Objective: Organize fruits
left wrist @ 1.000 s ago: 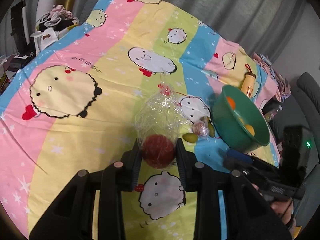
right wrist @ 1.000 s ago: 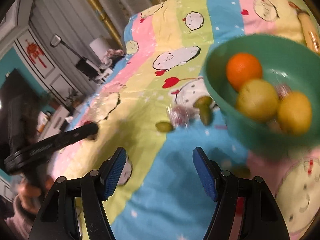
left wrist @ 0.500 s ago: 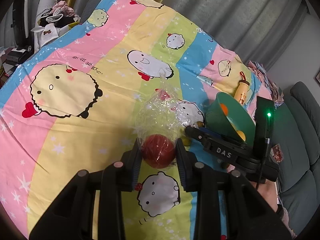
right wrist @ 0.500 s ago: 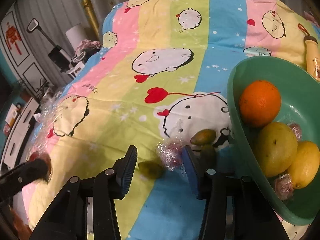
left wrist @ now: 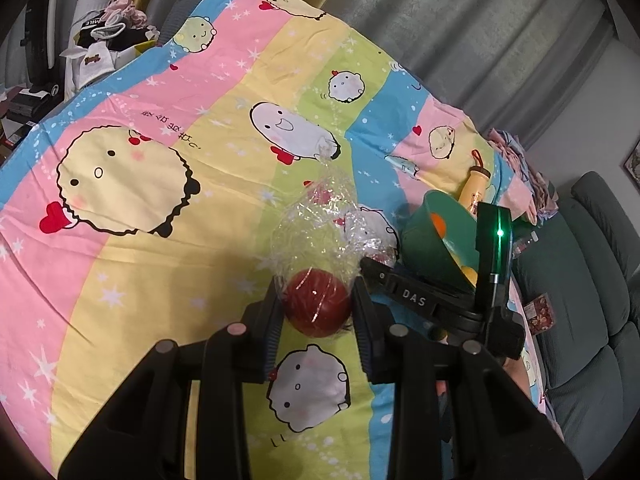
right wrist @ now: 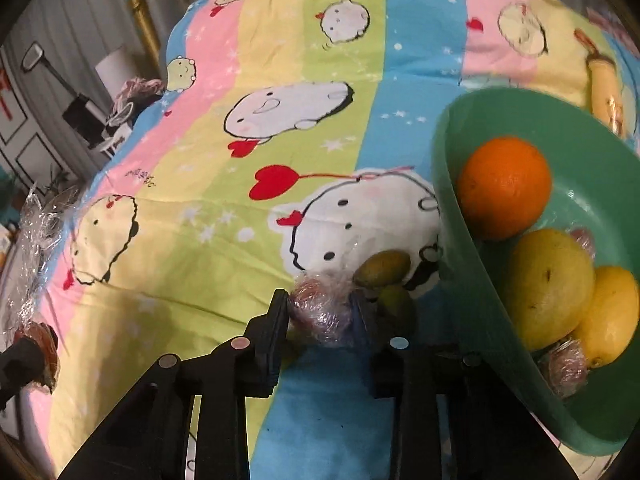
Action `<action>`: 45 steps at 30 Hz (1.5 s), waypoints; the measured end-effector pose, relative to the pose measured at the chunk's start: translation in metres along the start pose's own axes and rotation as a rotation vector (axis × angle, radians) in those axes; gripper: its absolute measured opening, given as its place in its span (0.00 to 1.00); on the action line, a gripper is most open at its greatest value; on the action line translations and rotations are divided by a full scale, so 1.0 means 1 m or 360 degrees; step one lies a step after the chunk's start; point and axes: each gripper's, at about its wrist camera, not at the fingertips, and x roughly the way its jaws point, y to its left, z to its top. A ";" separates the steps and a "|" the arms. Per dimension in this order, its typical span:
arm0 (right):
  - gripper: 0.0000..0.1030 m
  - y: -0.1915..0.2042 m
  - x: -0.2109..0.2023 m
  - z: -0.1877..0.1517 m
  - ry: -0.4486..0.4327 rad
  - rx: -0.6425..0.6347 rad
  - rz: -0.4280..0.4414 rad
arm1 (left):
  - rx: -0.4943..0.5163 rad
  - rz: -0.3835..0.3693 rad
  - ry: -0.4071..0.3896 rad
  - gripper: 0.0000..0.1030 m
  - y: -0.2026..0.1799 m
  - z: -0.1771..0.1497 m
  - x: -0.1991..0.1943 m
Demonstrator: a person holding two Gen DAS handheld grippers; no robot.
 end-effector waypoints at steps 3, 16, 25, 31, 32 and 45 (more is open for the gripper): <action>0.30 -0.003 -0.002 -0.001 -0.0008 0.0032 0.0046 | -0.0002 0.0000 -0.0002 0.31 0.000 0.000 -0.001; 0.30 0.006 -0.066 -0.027 -0.0185 -0.0004 0.0352 | 0.0050 -0.0003 -0.0011 0.31 -0.009 -0.001 -0.001; 0.30 0.007 -0.106 -0.044 -0.0271 -0.0086 0.0443 | 0.0138 0.0023 -0.0017 0.31 -0.022 -0.004 0.001; 0.30 0.000 -0.131 -0.056 -0.0348 -0.0130 0.0483 | 0.0222 0.0045 -0.0016 0.31 -0.038 -0.011 0.002; 0.30 -0.001 -0.134 -0.057 -0.0358 -0.0134 0.0484 | 0.0237 0.0045 -0.0015 0.31 -0.041 -0.012 0.003; 0.30 -0.051 -0.167 -0.054 -0.0515 -0.0076 0.0430 | 0.0381 0.0075 0.0013 0.31 -0.074 -0.022 0.020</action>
